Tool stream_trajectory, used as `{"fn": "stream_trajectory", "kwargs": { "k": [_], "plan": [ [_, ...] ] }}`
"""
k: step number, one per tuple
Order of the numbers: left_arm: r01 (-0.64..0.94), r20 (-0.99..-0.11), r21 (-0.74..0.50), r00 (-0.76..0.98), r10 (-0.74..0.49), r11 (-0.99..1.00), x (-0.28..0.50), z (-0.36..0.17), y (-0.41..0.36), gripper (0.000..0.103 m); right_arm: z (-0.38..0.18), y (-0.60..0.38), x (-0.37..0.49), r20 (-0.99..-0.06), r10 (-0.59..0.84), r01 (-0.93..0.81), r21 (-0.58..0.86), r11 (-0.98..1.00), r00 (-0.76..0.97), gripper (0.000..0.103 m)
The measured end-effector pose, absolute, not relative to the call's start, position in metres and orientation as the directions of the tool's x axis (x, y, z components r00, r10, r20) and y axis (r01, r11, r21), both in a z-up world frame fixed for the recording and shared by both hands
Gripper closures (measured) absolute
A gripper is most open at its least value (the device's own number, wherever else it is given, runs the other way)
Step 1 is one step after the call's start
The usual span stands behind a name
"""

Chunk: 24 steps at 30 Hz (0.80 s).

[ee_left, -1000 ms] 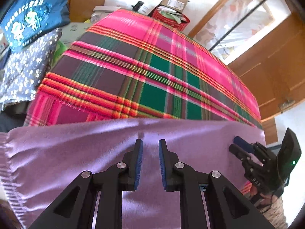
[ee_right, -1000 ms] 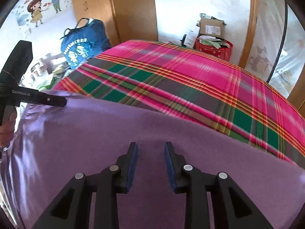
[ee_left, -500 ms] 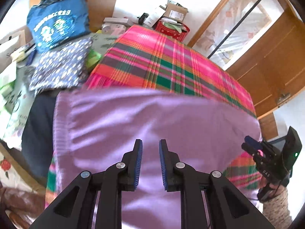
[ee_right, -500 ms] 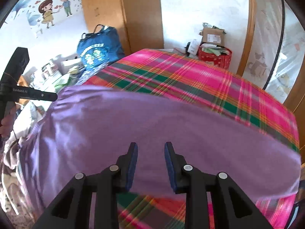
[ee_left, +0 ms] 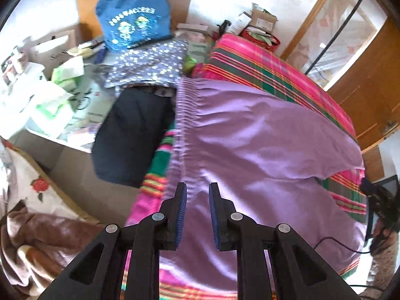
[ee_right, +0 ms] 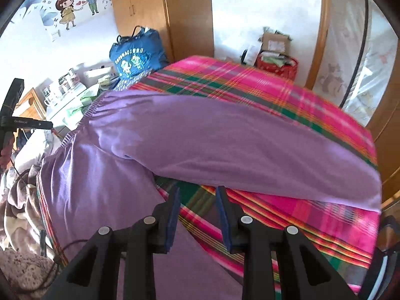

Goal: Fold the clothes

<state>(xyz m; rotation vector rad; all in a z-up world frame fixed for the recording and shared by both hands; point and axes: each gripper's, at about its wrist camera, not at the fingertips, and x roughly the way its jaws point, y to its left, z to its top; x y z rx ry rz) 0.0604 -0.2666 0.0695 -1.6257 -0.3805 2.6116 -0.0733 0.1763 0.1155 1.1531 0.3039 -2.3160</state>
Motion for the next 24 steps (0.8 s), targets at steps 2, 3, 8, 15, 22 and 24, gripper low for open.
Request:
{"fn": "stream_trajectory", "kwargs": {
  "k": [2, 3, 8, 15, 22, 24],
  "plan": [
    [0.088, -0.880, -0.235, -0.441, 0.174, -0.968, 0.066, 0.067, -0.271, 0.079, 0.126, 0.181, -0.062, -0.783, -0.355, 0.547, 0.023, -0.837, -0.510, 0.073],
    [0.085, -0.879, -0.252, -0.436, 0.191, -0.964, 0.068, 0.064, -0.272, 0.078, 0.127, 0.181, -0.059, -0.782, -0.364, 0.549, 0.033, -0.835, -0.506, 0.073],
    [0.052, -0.877, -0.325, -0.391, 0.280, -0.944, 0.070, 0.036, -0.254, 0.078, 0.089, 0.168, -0.042, -0.812, -0.397, 0.529, 0.132, -0.838, -0.427, 0.073],
    [-0.010, -0.899, -0.318, -0.315, 0.305, -0.948, 0.070, 0.005, -0.222, 0.077, 0.046, 0.141, -0.030, -0.850, -0.400, 0.527, 0.178, -0.831, -0.342, 0.073],
    [0.012, -0.886, -0.368, -0.308, 0.347, -0.930, 0.074, -0.007, -0.237, 0.078, 0.037, 0.126, -0.026, -0.869, -0.352, 0.554, 0.113, -0.825, -0.347, 0.073],
    [0.019, -0.879, -0.385, -0.311, 0.360, -0.923, 0.075, -0.009, -0.239, 0.078, 0.041, 0.124, -0.026, -0.853, -0.381, 0.551, 0.137, -0.823, -0.356, 0.073]
  ]
}}
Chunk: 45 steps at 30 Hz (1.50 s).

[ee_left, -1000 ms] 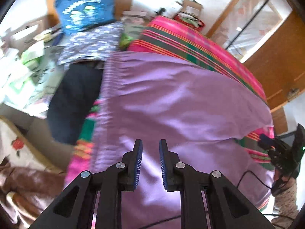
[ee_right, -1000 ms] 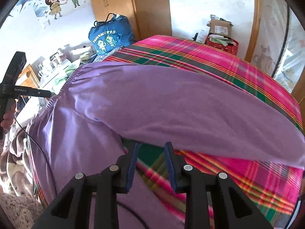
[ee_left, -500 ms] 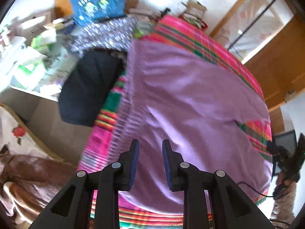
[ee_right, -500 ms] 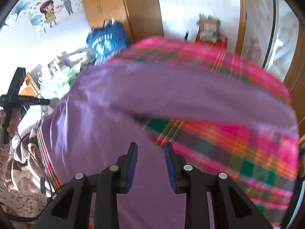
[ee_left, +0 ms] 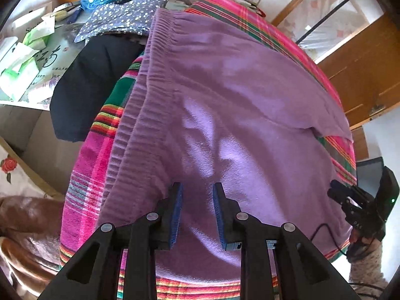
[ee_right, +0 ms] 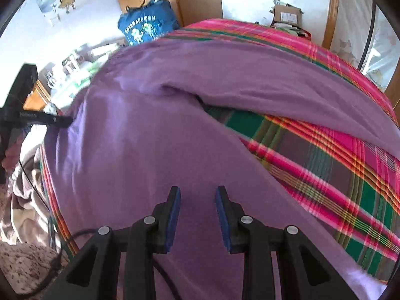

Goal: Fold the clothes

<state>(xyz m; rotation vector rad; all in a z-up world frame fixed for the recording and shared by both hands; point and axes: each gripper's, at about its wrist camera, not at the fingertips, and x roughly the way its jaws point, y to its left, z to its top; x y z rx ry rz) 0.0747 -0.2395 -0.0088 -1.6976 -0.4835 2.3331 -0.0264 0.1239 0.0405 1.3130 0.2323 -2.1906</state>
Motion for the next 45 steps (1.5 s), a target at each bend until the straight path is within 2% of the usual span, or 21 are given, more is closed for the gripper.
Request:
{"fn": "stream_trajectory", "kwargs": {
  "k": [7, 11, 19, 26, 30, 37, 45],
  "plan": [
    [0.057, -0.869, -0.404, -0.336, 0.363, -0.913, 0.069, -0.007, -0.255, 0.077, 0.031, 0.110, -0.031, -0.840, -0.418, 0.556, 0.175, -0.813, -0.346, 0.073],
    [0.081, -0.856, -0.395, -0.394, 0.335, -0.915, 0.052, 0.009, -0.268, 0.077, 0.037, 0.115, -0.038, -0.810, -0.488, 0.515, 0.280, -0.810, -0.327, 0.073],
    [0.082, -0.799, -0.444, -0.487, 0.353, -0.892, -0.028, 0.039, -0.277, 0.077, 0.046, 0.095, -0.046, -0.774, -0.537, 0.542, 0.308, -0.782, -0.335, 0.073],
    [0.060, -0.837, -0.418, -0.413, 0.359, -0.906, -0.096, 0.018, -0.252, 0.077, 0.042, 0.080, -0.058, -0.770, -0.555, 0.559, 0.321, -0.764, -0.315, 0.073],
    [0.099, -0.858, -0.414, -0.374, 0.352, -0.905, -0.116, 0.002, -0.257, 0.077, 0.041, 0.078, -0.067, -0.778, -0.546, 0.560, 0.314, -0.767, -0.310, 0.073],
    [0.166, -0.839, -0.465, -0.397, 0.372, -0.870, -0.131, -0.004, -0.273, 0.077, 0.038, 0.075, -0.076, -0.778, -0.553, 0.564, 0.324, -0.759, -0.298, 0.073],
    [0.202, -0.845, -0.449, -0.414, 0.339, -0.871, -0.136, -0.004, -0.272, 0.078, 0.040, 0.087, -0.078, -0.770, -0.556, 0.544, 0.334, -0.770, -0.314, 0.073]
  ]
}}
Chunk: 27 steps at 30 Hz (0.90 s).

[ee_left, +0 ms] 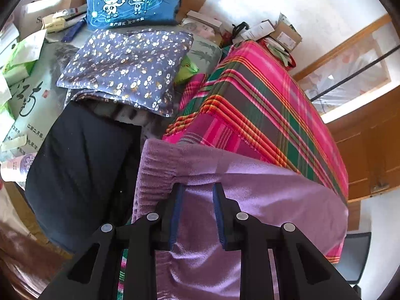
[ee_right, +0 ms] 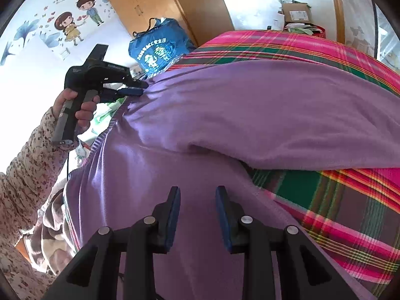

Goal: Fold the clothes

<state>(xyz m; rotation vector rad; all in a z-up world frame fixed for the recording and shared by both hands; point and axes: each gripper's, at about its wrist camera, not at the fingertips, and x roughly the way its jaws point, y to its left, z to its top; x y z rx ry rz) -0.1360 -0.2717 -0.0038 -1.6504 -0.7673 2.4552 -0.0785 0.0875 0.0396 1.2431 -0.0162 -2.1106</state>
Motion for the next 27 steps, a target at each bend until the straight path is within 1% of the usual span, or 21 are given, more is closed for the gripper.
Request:
{"fn": "stream_trajectory", "kwargs": {
  "k": [4, 6, 9, 13, 14, 16, 19, 21, 25, 27],
  "plan": [
    [0.191, -0.859, -0.399, -0.420, 0.293, -0.897, -0.131, 0.002, -0.265, 0.078, 0.052, 0.112, -0.083, -0.758, -0.526, 0.523, 0.289, -0.802, -0.386, 0.073],
    [0.196, -0.855, -0.403, -0.429, 0.291, -0.894, -0.128, 0.006, -0.264, 0.077, 0.057, 0.132, -0.091, -0.760, -0.490, 0.484, 0.265, -0.834, -0.428, 0.073],
    [0.184, -0.844, -0.417, -0.442, 0.304, -0.890, -0.122, 0.015, -0.258, 0.077, 0.062, 0.172, -0.111, -0.762, -0.392, 0.384, 0.203, -0.901, -0.516, 0.073],
    [0.101, -0.840, -0.395, -0.442, 0.315, -0.913, -0.108, 0.029, -0.227, 0.077, 0.070, 0.227, -0.142, -0.756, -0.271, 0.240, 0.154, -0.959, -0.596, 0.073],
    [0.057, -0.841, -0.378, -0.439, 0.317, -0.924, -0.102, 0.032, -0.211, 0.077, 0.069, 0.238, -0.149, -0.764, -0.260, 0.224, 0.155, -0.962, -0.591, 0.073],
    [-0.049, -0.845, -0.338, -0.425, 0.326, -0.940, -0.088, 0.038, -0.174, 0.077, 0.068, 0.251, -0.157, -0.785, -0.195, 0.207, 0.087, -0.974, -0.588, 0.073],
    [-0.227, -0.855, -0.273, -0.388, 0.344, -0.935, -0.062, 0.040, -0.117, 0.077, 0.065, 0.257, -0.160, -0.798, -0.110, 0.278, -0.075, -0.958, -0.592, 0.073],
    [-0.338, -0.852, -0.259, -0.361, 0.379, -0.905, -0.042, 0.038, -0.080, 0.077, 0.062, 0.258, -0.161, -0.802, -0.084, 0.334, -0.148, -0.931, -0.591, 0.073],
    [-0.510, -0.849, -0.256, -0.288, 0.443, -0.821, -0.014, 0.033, -0.016, 0.077, 0.057, 0.258, -0.160, -0.808, -0.089, 0.389, -0.181, -0.903, -0.583, 0.073],
    [-0.576, -0.855, -0.217, -0.278, 0.439, -0.788, -0.001, 0.029, 0.012, 0.077, 0.054, 0.255, -0.158, -0.811, -0.095, 0.422, -0.197, -0.885, -0.578, 0.073]
  ]
}}
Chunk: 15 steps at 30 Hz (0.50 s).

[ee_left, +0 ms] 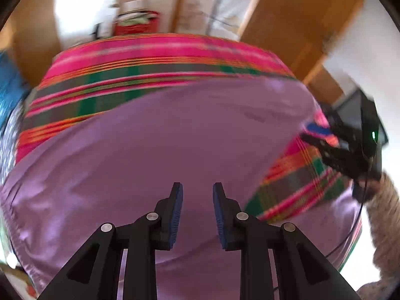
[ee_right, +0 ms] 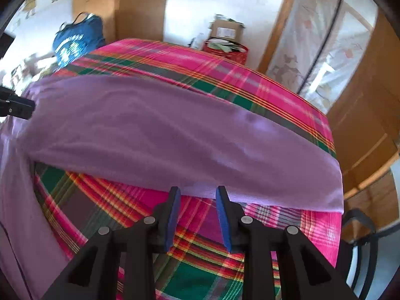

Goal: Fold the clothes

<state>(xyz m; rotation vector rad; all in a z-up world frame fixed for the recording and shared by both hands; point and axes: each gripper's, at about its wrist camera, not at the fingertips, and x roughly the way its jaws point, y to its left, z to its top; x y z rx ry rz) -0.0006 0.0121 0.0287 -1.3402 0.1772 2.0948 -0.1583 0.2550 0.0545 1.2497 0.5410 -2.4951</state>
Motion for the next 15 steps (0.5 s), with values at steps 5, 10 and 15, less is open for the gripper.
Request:
{"fn": "stream_trajectory", "kwargs": {
  "k": [5, 10, 15],
  "plan": [
    [-0.655, -0.881, -0.165, -0.238, 0.409, -0.737, 0.016, 0.013, 0.056, 0.077, 0.046, 0.236, -0.157, -0.815, -0.110, 0.526, -0.258, -0.811, -0.569, 0.061],
    [-0.660, -0.891, -0.166, -0.219, 0.399, -0.733, 0.018, 0.004, 0.076, 0.077, 0.046, 0.227, -0.162, -0.810, -0.175, 0.578, -0.230, -0.783, -0.560, 0.059],
    [-0.651, -0.901, -0.172, -0.200, 0.385, -0.739, 0.016, -0.002, 0.083, 0.077, 0.043, 0.220, -0.164, -0.819, -0.235, 0.631, -0.187, -0.753, -0.523, 0.059]
  ]
}}
